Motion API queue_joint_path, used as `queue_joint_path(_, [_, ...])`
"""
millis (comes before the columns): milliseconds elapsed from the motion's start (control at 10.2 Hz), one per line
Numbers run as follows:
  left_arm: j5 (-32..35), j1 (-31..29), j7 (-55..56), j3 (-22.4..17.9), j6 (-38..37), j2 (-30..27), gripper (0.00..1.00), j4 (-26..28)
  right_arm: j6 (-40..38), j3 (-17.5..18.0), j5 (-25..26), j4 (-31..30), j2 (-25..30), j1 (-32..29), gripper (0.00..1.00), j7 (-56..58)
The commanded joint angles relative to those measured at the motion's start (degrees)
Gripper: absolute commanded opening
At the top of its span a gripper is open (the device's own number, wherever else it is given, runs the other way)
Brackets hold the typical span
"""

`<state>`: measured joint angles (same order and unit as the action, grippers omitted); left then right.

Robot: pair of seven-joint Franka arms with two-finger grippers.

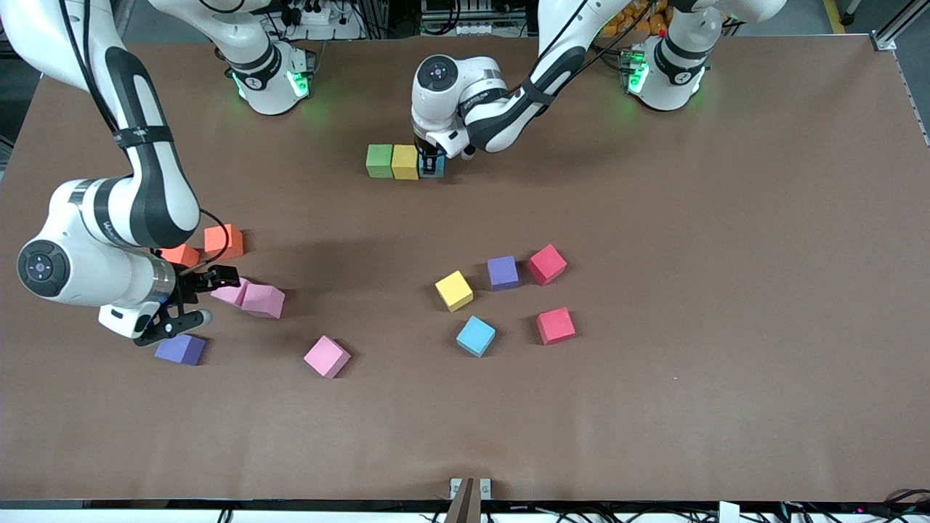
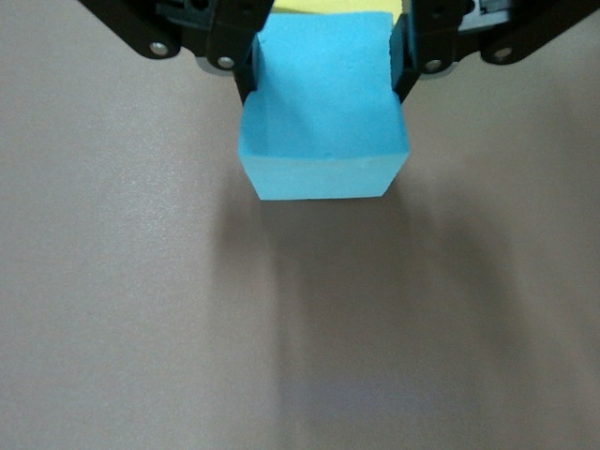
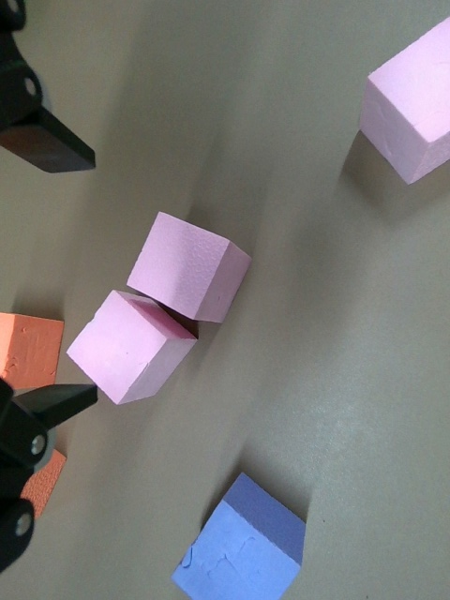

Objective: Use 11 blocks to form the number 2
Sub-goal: 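Lower the cyan cube next to the yellow cube and adjust it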

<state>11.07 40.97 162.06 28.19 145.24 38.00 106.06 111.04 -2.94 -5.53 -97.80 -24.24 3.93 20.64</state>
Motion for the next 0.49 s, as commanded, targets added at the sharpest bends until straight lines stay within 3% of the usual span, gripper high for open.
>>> queue_joint_path(0, [5.7,0.3,18.7,0.6,-0.6,1.5,0.12,-1.1,0.1,0.1,-0.1,-0.1,0.2,-0.1,1.00,0.5])
queue_joint_path(295, [6.6,0.3,18.7,0.6,-0.6,1.5,0.38,-1.1,0.1,0.1,-0.1,-0.1,0.2,-0.1,1.00,0.5])
queue_joint_path(393, [6.6,0.3,18.7,0.6,-0.6,1.5,0.53,-1.1,0.1,0.1,-0.1,-0.1,0.2,-0.1,1.00,0.5])
